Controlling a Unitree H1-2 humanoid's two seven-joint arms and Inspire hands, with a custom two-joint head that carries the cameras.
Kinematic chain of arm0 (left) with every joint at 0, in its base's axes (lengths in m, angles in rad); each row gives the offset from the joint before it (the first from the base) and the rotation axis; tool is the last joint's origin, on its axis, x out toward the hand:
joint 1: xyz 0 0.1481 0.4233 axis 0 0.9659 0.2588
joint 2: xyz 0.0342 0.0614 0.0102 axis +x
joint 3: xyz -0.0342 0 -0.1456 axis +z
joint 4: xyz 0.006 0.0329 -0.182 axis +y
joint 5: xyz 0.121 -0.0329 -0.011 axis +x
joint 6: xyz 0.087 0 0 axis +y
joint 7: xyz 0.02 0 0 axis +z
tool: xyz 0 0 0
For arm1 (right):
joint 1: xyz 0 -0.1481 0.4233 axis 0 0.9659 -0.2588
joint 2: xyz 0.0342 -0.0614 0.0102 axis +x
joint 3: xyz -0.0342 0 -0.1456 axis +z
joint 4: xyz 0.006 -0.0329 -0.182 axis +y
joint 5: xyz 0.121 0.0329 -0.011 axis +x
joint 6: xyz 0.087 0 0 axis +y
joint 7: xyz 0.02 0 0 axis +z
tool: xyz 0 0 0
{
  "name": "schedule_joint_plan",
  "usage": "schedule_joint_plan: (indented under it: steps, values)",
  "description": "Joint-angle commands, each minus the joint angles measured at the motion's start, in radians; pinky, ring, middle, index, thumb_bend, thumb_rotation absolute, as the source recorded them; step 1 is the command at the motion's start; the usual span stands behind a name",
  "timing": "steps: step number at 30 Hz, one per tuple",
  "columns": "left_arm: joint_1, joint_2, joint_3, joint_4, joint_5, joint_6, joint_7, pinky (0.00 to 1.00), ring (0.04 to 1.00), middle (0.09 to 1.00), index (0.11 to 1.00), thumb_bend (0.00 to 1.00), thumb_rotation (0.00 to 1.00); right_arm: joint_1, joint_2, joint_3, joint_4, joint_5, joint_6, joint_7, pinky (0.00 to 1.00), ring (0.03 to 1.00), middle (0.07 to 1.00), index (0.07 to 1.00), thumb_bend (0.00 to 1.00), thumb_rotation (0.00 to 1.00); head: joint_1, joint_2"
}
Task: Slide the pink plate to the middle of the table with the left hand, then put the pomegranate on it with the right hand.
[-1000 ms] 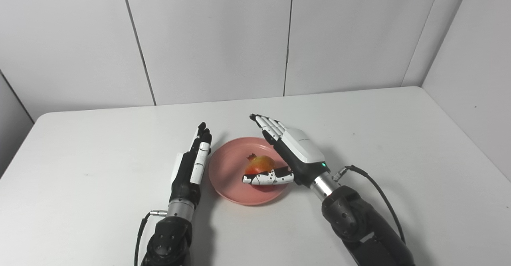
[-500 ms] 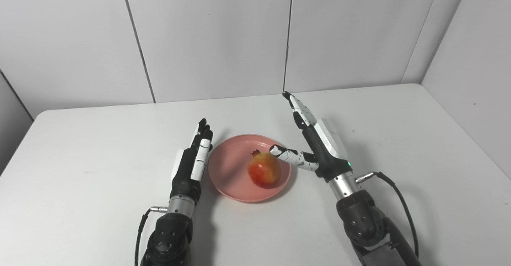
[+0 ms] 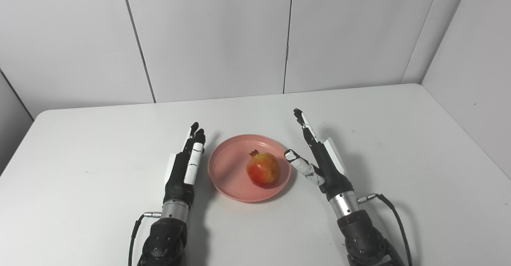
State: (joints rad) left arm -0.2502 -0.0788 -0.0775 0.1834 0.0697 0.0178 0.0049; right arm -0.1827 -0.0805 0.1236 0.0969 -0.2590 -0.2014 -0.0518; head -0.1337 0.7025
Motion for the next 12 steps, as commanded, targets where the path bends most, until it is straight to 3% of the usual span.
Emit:
schedule_joint_plan:
  steps: [1, 12]
  values:
    - [-0.016, -0.003, 0.007, -0.039, -0.008, -0.056, 0.008, 0.94, 0.953, 0.968, 0.951, 0.74, 1.00, -0.016, 0.012, -0.012, -0.035, 0.030, 0.026, 0.008, 1.00, 1.000, 1.000, 1.000, 0.75, 1.00, 0.020, 0.003]
    - [0.008, 0.010, 0.017, -0.023, -0.049, -0.091, -0.020, 0.97, 0.974, 0.978, 0.966, 0.76, 1.00, 0.010, 0.083, -0.065, -0.035, 0.105, 0.040, -0.013, 1.00, 1.000, 1.000, 1.000, 0.74, 0.98, 0.079, -0.019]
